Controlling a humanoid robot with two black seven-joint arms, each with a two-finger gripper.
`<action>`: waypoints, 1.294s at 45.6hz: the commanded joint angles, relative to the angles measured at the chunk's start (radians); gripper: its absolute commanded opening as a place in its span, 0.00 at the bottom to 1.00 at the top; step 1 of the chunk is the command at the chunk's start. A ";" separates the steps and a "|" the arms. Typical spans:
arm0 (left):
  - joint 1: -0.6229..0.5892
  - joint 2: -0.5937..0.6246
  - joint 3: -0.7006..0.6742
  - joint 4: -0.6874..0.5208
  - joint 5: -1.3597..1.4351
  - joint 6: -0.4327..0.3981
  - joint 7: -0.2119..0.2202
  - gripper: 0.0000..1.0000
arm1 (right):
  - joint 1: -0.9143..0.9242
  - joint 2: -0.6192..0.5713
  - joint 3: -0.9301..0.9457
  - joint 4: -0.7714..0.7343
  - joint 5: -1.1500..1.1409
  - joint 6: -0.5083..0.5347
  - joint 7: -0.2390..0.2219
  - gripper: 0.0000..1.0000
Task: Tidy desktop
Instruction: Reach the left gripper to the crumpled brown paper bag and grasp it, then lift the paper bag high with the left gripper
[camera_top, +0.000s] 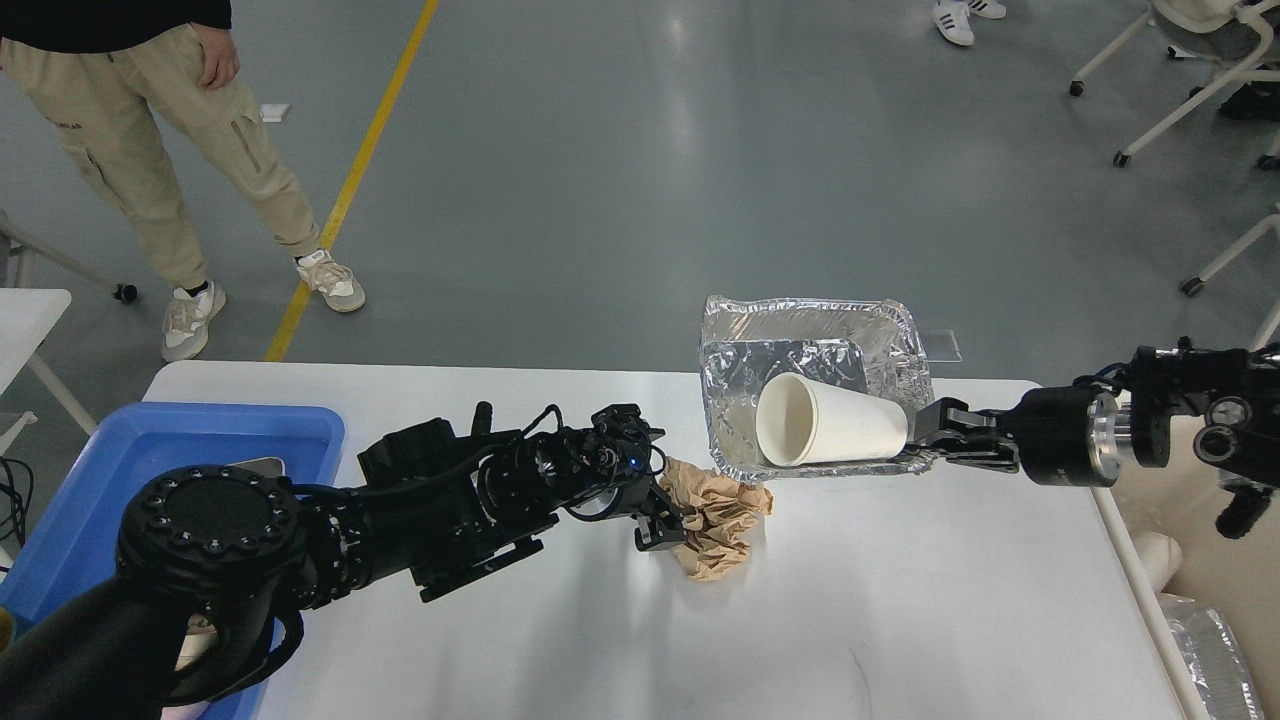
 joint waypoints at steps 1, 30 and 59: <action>0.015 0.003 0.005 0.004 -0.003 0.046 -0.002 0.96 | -0.001 0.000 0.000 0.000 0.001 0.000 0.000 0.00; 0.013 0.014 0.042 0.026 0.001 0.069 -0.060 0.10 | -0.006 -0.011 0.006 0.000 0.001 0.000 0.002 0.00; -0.022 0.123 0.024 0.001 -0.023 0.035 -0.170 0.01 | -0.016 -0.026 0.005 -0.004 0.001 -0.002 0.002 0.00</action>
